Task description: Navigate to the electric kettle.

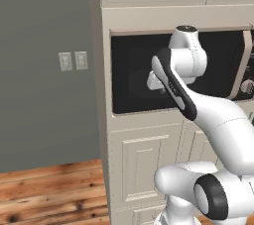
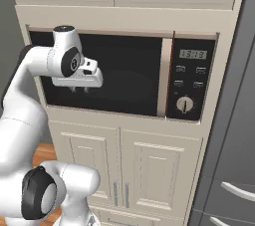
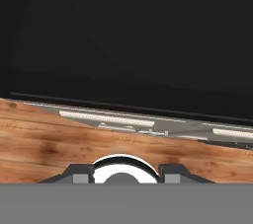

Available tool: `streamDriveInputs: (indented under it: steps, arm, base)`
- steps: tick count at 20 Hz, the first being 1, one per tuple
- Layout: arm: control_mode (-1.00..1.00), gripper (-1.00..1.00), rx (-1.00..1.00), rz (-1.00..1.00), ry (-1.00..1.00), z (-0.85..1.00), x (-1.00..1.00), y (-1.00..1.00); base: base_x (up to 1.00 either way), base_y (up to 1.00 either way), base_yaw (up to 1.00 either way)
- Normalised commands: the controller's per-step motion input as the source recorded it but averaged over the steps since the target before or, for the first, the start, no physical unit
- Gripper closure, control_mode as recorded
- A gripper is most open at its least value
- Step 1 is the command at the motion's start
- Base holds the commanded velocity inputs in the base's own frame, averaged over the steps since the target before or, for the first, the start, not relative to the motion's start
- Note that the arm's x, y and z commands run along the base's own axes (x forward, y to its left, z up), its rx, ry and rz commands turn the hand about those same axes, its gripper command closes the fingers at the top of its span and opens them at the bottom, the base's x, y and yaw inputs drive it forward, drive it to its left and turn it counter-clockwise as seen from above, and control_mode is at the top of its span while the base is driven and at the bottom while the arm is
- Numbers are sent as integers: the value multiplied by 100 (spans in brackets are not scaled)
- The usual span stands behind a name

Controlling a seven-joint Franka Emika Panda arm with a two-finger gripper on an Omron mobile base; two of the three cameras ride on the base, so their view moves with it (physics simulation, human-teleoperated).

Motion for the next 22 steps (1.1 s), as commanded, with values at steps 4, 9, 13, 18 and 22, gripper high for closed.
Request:
streamDriveInputs:
  steps: [4, 9, 13, 18, 22]
  arm:
    - [-100, -100, 0, 0, 0, 0, -35, 0]
    - [-100, -100, 0, -2, -11, 3, -100, -3]
    - [-100, -100, 0, -8, -5, 29, -100, 0]
    - [-100, -100, 0, -2, -5, 30, -98, 0]
    - [-100, -100, 0, -1, 0, 29, -51, -2]
  base:
    - [0, 0, 0]
    - [0, 0, 0]
    - [0, 0, 0]
    - [0, 0, 0]
    - [0, 0, 0]
